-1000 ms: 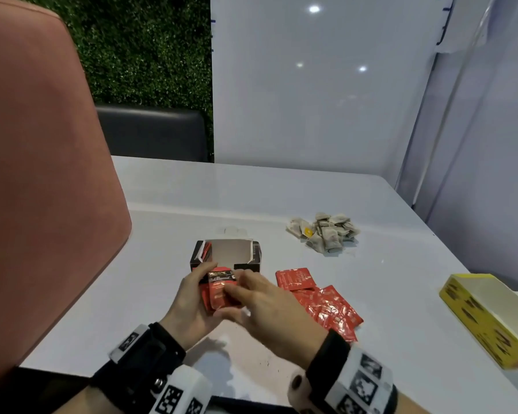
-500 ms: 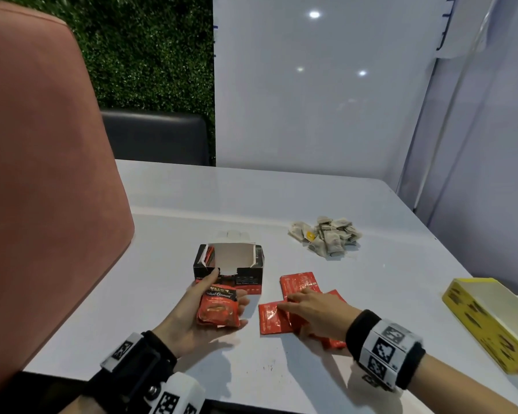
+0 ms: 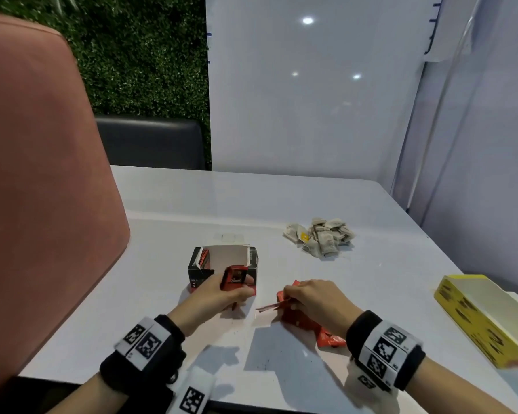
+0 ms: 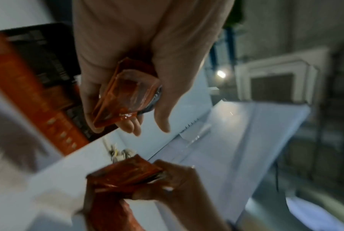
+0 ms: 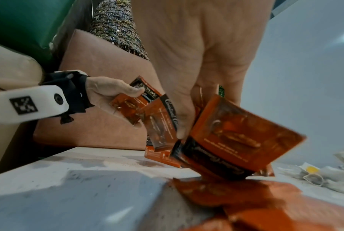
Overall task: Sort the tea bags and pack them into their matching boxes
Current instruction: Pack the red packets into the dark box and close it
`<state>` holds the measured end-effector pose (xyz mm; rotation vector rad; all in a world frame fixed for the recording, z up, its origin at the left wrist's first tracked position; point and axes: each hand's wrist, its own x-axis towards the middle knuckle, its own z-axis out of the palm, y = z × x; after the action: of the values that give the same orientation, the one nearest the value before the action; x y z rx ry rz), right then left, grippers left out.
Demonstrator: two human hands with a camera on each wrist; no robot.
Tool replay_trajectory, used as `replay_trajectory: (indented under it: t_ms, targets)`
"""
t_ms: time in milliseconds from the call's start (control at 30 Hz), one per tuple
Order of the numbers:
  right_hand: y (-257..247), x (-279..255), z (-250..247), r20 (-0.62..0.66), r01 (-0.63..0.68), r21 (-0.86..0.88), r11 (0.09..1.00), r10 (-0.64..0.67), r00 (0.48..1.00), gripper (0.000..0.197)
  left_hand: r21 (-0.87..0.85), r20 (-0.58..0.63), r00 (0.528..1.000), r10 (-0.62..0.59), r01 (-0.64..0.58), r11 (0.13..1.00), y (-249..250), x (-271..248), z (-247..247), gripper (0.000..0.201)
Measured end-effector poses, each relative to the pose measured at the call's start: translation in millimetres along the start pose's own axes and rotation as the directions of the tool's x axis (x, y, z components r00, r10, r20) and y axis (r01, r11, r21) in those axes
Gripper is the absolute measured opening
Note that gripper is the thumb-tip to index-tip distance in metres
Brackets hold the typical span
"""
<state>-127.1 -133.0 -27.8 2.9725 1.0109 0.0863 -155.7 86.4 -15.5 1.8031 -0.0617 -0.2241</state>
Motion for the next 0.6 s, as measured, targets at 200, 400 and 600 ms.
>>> replay_trajectory:
  t_ms: [200, 400, 600]
  targets:
    - [6.1, 10.8, -23.3, -0.059, 0.004, 0.026, 1.0, -0.002, 0.998, 0.013, 0.467, 0.072, 0.987, 0.14, -0.158, 0.87, 20.1, 16.2, 16.9, 0.045]
    - [9.1, 22.3, -84.9, -0.104, 0.105, 0.168, 0.98, -0.088, 0.991, 0.018, 0.375, 0.087, 0.973, 0.213, -0.23, 0.898, 33.8, 15.5, 21.0, 0.001]
    - [27.3, 23.6, -97.0, -0.196, -0.002, 0.653, 0.757, 0.172, 0.965, 0.025, -0.21, 0.108, 0.993, 0.056, -0.032, 0.977, 19.8, 4.1, 5.4, 0.032]
